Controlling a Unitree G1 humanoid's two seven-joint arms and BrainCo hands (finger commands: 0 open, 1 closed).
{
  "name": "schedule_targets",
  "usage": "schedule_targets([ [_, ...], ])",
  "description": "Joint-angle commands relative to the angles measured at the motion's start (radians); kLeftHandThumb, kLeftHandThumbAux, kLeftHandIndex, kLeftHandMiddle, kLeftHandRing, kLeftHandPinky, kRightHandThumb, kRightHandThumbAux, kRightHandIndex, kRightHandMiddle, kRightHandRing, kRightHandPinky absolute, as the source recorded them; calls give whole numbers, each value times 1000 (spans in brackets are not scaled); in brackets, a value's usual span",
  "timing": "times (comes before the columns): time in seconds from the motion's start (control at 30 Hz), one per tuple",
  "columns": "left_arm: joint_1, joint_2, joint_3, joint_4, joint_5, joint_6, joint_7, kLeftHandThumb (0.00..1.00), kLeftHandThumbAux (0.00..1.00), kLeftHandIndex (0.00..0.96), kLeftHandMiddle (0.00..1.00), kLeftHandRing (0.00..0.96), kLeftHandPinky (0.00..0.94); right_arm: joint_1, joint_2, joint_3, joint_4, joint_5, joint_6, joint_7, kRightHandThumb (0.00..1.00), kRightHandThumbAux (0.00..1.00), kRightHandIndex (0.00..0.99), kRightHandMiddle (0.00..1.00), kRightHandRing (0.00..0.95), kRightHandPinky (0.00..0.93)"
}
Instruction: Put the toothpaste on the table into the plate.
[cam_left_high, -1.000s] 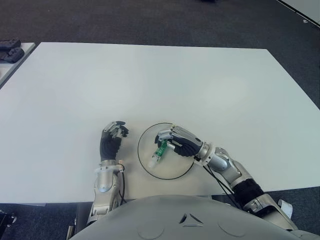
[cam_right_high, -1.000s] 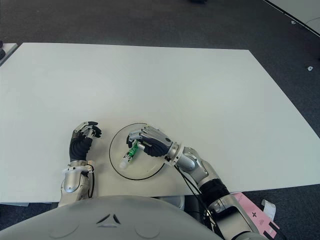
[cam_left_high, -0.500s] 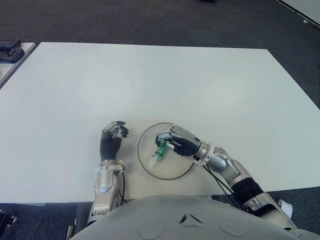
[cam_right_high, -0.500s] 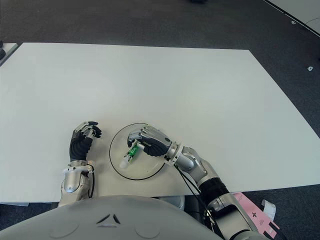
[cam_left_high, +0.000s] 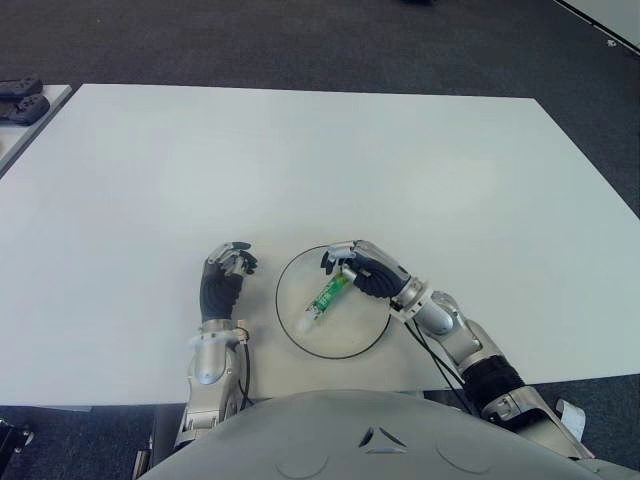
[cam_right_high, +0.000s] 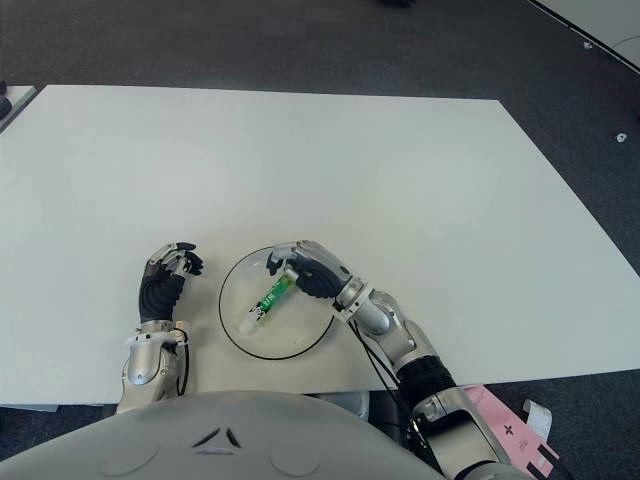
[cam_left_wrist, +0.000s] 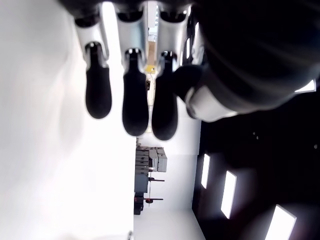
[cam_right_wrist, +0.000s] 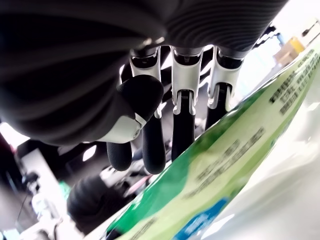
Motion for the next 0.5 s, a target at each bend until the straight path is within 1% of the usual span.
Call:
schedule_targets([
  [0.03,-1,-23,5,55,0,36,15,703,718,431,580,566,546,5,16,-38,15,74,17,1,1000,665,455,441,446,478],
  [0.07,-2,-22,6,56,0,36,15,703,718,431,580,566,546,5,19,-40,17,81,15,2,1000,665,453,445,451,468],
  [0.1,-3,-22,5,56,1,38,15,703,718,431,581,566,546,5,22,-47,20,110,19,13,1000,664,451,448,453,462],
  [0.17,-4,-20,5,57,-1,41,14,703,719,431,580,566,543,9,30,-62,24,179,37,43,1000,665,439,451,458,466],
  [0.2,-5,-20,5,58,-3,41,13,703,719,431,579,565,541,13,35,-73,26,233,53,67,1000,665,433,453,460,466],
  [0.27,-6,-20,5,60,-6,41,12,703,718,431,578,564,538,18,40,-86,27,289,71,97,1000,665,426,456,464,465],
  [0.3,-7,-20,5,61,-7,39,12,703,718,431,578,563,537,23,44,-99,27,341,90,121,1000,665,423,458,465,464],
  [0.33,-8,-20,5,62,-7,39,11,703,718,431,578,563,537,26,48,-108,27,374,103,137,1000,665,420,459,466,467],
  [0.4,-9,-21,6,63,-8,38,12,703,718,431,578,563,537,33,60,-129,17,445,142,172,1000,665,415,459,467,474],
  [0.43,-10,-23,5,61,-5,40,16,703,718,431,578,563,537,39,67,-147,5,501,184,194,1000,665,413,459,467,477],
  [0.47,-10,-24,4,59,-4,41,19,703,718,431,579,564,540,46,83,-170,-12,575,244,214,1000,666,409,459,469,480],
  [0.5,-11,-25,4,58,-3,41,20,703,718,431,580,565,542,51,94,-187,-25,625,287,229,1000,666,408,463,477,474],
])
